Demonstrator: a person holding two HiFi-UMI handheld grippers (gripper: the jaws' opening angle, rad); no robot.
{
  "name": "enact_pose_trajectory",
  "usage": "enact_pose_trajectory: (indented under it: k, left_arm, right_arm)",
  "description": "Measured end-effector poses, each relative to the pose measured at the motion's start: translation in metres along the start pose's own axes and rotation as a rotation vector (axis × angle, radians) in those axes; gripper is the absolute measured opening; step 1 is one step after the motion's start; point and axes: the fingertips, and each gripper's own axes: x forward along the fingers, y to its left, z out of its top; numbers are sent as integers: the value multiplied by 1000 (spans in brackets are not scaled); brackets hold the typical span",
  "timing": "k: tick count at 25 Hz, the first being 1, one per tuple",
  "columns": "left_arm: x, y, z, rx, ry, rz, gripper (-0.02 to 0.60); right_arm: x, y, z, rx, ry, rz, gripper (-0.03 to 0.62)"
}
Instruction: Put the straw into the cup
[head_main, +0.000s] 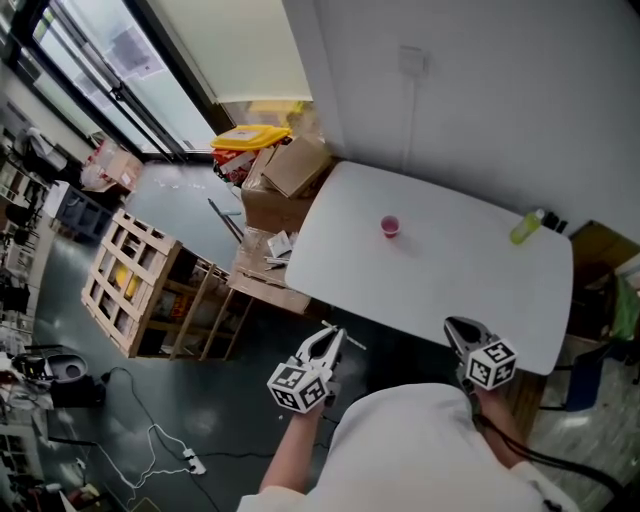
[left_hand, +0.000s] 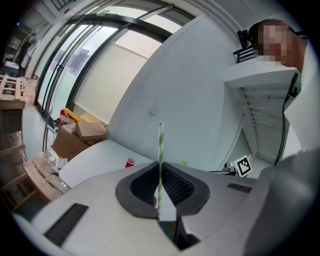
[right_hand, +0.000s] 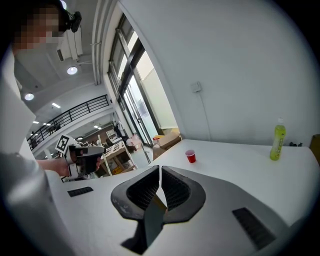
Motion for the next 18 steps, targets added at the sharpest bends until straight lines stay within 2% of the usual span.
enact_pose_trajectory:
  k: [10, 18]
  left_arm:
    - [57, 8, 21, -1, 3, 25, 17]
    - [105, 12, 33, 9, 10, 53, 17]
  right_arm:
    - [30, -43, 24, 17, 28, 33, 38]
    - [45, -80, 28, 35, 61, 49, 38]
